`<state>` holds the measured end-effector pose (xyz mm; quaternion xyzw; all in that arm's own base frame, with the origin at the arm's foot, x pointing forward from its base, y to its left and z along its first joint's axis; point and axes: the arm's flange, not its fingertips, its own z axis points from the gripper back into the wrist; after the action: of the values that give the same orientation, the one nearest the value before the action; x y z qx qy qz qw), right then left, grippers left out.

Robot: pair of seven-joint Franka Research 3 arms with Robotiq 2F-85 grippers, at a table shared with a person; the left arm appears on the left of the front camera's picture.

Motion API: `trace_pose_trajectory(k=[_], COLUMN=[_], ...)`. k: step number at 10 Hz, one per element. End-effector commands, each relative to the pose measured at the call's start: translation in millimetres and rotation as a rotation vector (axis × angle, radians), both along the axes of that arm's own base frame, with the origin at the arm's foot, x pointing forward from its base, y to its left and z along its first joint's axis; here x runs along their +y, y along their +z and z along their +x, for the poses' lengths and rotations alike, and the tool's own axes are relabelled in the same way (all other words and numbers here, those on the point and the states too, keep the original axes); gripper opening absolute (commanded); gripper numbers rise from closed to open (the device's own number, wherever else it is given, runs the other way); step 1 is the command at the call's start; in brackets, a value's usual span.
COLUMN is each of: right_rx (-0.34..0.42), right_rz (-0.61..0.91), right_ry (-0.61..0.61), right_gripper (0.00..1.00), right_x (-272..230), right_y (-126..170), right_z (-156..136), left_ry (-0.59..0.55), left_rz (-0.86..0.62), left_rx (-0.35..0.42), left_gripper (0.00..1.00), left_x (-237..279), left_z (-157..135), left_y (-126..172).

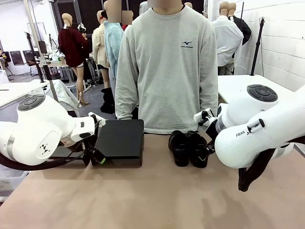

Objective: Organize the shoes by placing them on the stand.
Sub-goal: Pick up one Shoe and place it in the middle of the table.

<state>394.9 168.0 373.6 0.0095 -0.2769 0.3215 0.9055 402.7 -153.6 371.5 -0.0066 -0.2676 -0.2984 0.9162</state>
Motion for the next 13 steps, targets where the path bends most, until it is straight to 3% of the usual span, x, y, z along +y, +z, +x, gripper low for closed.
trace_pose_trajectory(k=[1,4,9,11,13], right_rx=[0.000,0.031,0.084,0.106,0.126], right_rz=[0.001,0.023,0.074,0.212,0.309], right_ry=[-0.001,0.018,0.036,-0.004,0.022], right_gripper=[1.00,1.00,1.00,1.00,1.00], right_x=[-0.2,-1.1,-16.3,-73.2,-124.9], right_y=[0.0,3.7,33.5,76.9,99.9], right_z=[0.1,-3.4,-15.6,-29.8,-41.5], left_ry=[0.005,-0.008,-0.014,-0.056,-0.106], left_rz=[-0.003,-0.032,-0.120,-0.240,-0.259], left_rx=[0.001,-0.004,-0.029,-0.070,-0.061], left_gripper=[1.00,1.00,1.00,1.00,1.00], left_x=[2.0,-6.1,-24.2,-6.1,27.4], left_z=[0.7,-2.3,-32.0,-52.8,-70.6], left_y=[0.0,6.0,53.0,99.5,133.8])
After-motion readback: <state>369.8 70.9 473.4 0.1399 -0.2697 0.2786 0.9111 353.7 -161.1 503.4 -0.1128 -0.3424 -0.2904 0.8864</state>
